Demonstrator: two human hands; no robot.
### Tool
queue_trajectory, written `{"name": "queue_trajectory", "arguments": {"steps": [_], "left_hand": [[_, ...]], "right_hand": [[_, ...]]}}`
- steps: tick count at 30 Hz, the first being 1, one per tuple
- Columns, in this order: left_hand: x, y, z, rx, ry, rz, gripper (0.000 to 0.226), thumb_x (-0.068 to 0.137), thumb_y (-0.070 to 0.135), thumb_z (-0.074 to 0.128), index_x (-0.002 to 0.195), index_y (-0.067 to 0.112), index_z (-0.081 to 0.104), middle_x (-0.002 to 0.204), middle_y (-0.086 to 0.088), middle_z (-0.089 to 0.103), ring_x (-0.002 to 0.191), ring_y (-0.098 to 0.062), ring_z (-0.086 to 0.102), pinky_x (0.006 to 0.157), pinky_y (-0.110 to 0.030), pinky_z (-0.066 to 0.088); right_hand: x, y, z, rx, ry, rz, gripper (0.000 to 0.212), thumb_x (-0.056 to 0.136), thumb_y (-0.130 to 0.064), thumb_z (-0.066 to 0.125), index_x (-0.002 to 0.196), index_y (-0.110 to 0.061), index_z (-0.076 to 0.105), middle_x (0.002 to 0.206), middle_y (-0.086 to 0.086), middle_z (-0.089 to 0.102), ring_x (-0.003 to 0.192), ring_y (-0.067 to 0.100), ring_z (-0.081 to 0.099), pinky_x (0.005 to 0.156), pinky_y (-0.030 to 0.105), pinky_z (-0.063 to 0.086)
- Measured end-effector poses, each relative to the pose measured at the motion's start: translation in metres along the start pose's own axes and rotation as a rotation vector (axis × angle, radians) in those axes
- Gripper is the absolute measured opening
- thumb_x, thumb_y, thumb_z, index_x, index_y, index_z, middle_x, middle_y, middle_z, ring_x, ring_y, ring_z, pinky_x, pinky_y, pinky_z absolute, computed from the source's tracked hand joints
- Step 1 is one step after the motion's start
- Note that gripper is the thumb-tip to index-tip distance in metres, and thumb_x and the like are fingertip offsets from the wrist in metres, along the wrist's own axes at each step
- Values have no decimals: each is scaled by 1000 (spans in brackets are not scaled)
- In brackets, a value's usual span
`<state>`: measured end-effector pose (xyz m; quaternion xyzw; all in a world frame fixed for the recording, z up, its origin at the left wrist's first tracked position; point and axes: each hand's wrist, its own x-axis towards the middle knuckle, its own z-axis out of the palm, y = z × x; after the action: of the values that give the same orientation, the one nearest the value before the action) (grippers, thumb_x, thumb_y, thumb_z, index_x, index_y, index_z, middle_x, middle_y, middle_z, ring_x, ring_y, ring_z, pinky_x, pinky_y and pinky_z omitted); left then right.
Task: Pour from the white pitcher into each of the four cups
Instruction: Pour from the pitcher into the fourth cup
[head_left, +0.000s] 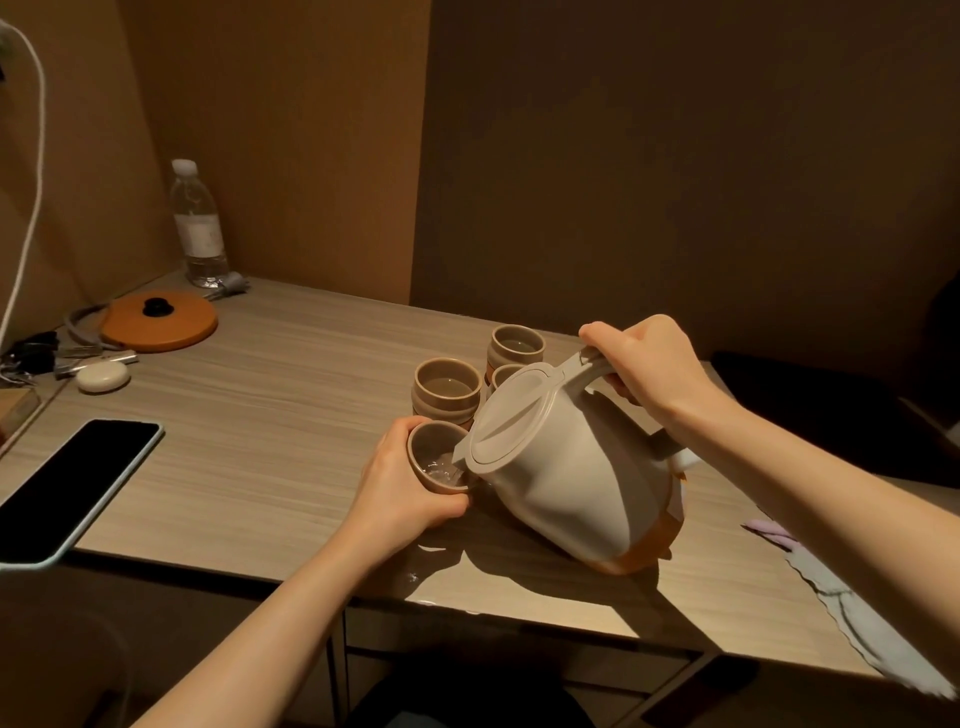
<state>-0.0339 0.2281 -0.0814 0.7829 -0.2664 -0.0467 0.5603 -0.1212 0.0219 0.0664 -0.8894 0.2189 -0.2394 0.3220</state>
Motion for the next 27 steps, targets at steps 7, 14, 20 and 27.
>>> {"name": "queue_trajectory", "arguments": {"steps": [7,14,20,27], "left_hand": [[-1,3,1,-5,-6,1,78,47,23,89,110,42,46,111,15,60,105,-4,56,83,-20,47],[1,10,3,-20,9,-6,78,49,19,88,113,38,47,109,17,59,104,-3,56,82,-24,49],[1,10,6,-40,-8,-18,80,49,21,89,115,36,47,111,14,60,104,-5,57,82,-23,50],[-2,14,10,-80,-26,-6,74,46,22,87,107,41,49,107,15,63,100,-3,60,82,-24,52]], "right_hand": [[1,-7,-4,-50,-1,-20,54,86,-40,56,61,6,68,53,15,56,54,26,53,72,50,54],[5,-16,-11,-77,18,-24,51,80,-43,56,50,-1,64,46,8,52,52,24,51,74,51,54],[7,-18,-14,-99,-1,-29,62,68,-56,51,54,3,63,47,7,53,53,25,54,73,53,55],[7,-19,-20,-122,-5,-48,51,75,-48,54,36,-16,58,41,0,50,52,24,53,73,54,56]]}}
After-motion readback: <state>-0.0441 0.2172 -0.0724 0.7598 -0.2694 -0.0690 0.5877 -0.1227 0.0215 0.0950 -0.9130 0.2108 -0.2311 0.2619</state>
